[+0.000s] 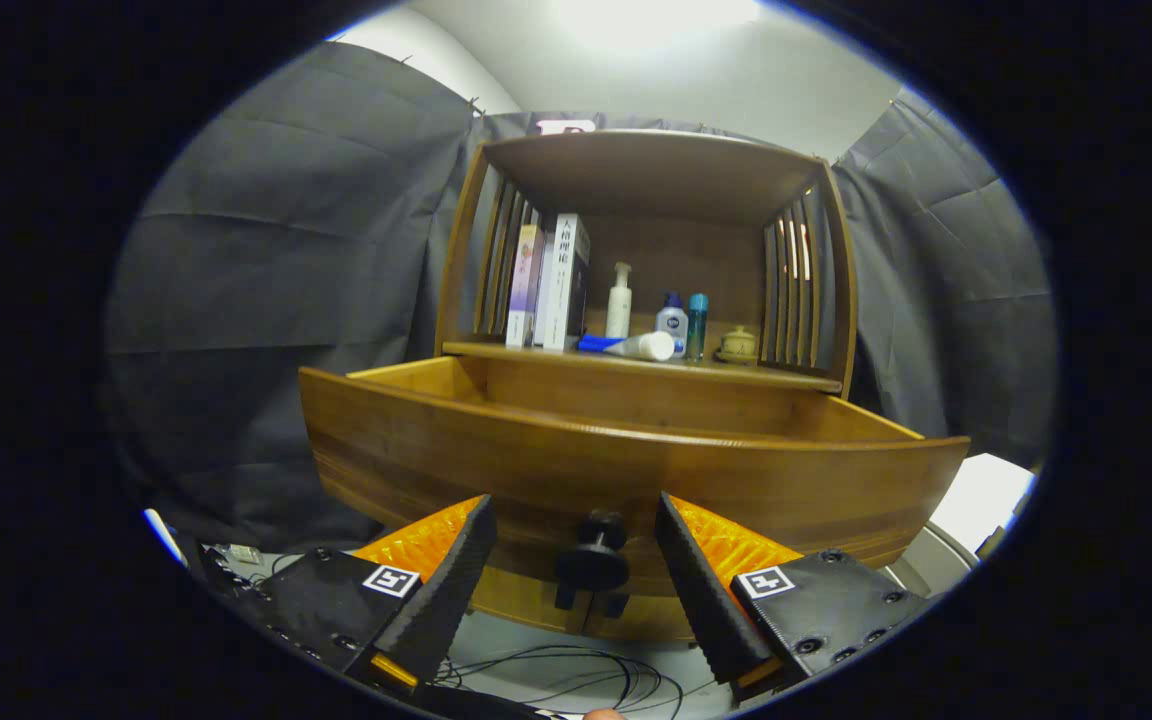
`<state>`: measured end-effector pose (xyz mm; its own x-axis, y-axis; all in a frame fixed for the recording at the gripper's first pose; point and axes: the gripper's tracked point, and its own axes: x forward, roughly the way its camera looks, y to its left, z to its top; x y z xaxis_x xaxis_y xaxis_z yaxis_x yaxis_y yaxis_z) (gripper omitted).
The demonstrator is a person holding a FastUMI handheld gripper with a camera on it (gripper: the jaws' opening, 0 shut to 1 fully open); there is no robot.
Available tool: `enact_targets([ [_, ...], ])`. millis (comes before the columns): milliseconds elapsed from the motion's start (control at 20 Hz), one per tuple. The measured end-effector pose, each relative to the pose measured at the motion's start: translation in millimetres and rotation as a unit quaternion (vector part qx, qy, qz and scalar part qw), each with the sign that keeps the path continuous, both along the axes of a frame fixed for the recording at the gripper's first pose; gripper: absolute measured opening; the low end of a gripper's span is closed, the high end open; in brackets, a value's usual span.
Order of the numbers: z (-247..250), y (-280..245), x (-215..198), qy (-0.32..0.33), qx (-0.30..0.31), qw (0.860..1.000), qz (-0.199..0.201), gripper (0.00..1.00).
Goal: Pull open the drawer, take out the items inside it, and place them on the countertop above the cabinet.
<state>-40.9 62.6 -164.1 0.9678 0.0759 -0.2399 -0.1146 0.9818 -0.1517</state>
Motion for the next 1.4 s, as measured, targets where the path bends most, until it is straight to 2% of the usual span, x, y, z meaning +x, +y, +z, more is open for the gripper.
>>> enact_targets([
  [150,-19.7,-3.3,4.6,0.029,0.008,0.999,-0.015,0.98],
  [700,-20.1,-5.7,21.0,0.005,-0.008,0.999,-0.045,0.98],
  [850,-21.0,-5.8,24.8,-0.003,-0.031,0.999,-0.044,0.98],
  [950,-21.4,-5.2,28.4,-0.005,-0.024,0.999,-0.046,0.98],
  [1400,-20.3,-7.8,68.0,-0.005,-0.021,0.998,-0.059,0.98],
])
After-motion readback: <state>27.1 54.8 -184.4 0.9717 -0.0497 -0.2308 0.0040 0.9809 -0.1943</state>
